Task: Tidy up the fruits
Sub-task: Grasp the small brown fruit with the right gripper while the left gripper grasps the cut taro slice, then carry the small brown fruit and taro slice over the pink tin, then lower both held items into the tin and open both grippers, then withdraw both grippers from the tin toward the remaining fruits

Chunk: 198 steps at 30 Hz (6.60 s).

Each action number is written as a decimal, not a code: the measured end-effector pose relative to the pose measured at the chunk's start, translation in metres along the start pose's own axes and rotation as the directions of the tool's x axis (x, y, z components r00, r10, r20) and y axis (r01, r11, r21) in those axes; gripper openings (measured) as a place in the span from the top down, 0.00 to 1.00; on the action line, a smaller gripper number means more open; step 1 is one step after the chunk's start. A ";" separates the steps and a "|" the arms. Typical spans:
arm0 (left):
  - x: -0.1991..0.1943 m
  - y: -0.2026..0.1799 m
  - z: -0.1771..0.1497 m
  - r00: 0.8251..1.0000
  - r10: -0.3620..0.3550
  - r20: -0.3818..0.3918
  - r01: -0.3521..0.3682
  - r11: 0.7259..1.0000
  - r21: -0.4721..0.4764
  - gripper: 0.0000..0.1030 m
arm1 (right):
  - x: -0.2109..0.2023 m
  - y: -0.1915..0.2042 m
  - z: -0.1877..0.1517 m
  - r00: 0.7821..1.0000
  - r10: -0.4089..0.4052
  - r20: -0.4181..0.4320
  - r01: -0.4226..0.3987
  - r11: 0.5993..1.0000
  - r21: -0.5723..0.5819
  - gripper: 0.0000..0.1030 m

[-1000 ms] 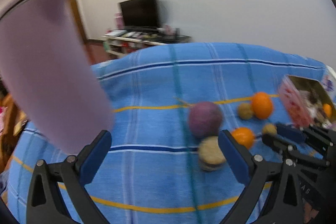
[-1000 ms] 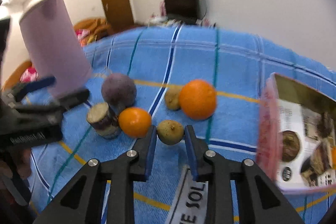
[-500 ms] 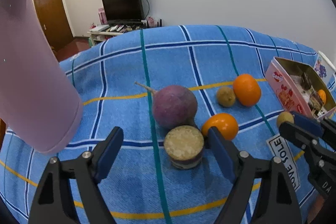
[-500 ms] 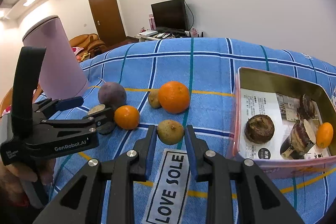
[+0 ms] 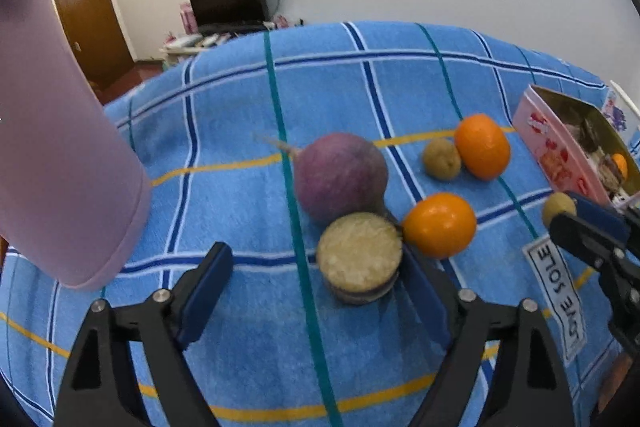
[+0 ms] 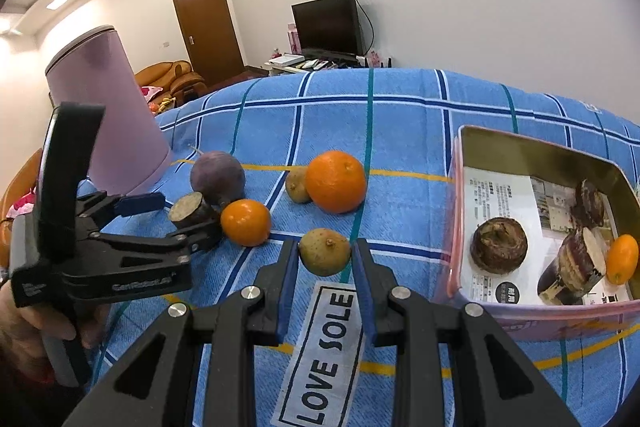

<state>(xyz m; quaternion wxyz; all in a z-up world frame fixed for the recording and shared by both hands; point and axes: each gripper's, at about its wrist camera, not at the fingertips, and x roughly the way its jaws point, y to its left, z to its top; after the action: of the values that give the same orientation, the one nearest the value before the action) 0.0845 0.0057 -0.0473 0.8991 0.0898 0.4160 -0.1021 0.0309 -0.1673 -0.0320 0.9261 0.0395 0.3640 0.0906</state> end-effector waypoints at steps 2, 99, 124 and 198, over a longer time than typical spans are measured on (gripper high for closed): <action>0.001 -0.004 0.001 1.000 -0.007 0.005 0.007 1.000 -0.005 0.31 | 0.001 0.001 0.000 1.000 0.000 0.000 0.000 1.000 -0.004 0.72; -0.085 -0.188 0.028 0.930 -0.089 0.355 0.082 0.996 0.035 0.62 | -0.110 -0.177 0.001 0.925 -0.257 0.279 0.231 0.965 0.125 0.72; -0.072 -0.227 0.050 0.928 -0.133 0.348 0.118 0.991 0.064 0.62 | -0.120 -0.216 0.003 0.911 -0.317 0.264 0.279 0.945 0.173 0.72; -0.026 -0.243 0.062 0.953 0.021 0.302 -0.019 1.000 -0.009 0.08 | -0.077 -0.219 0.003 0.967 -0.214 0.137 0.182 0.960 0.212 0.44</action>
<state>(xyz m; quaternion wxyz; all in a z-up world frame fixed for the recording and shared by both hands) 0.0504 -0.2410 -0.0060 0.9534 0.0747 0.2731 -0.1043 0.0084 -0.3969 -0.0087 0.9480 0.1018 0.2985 -0.0429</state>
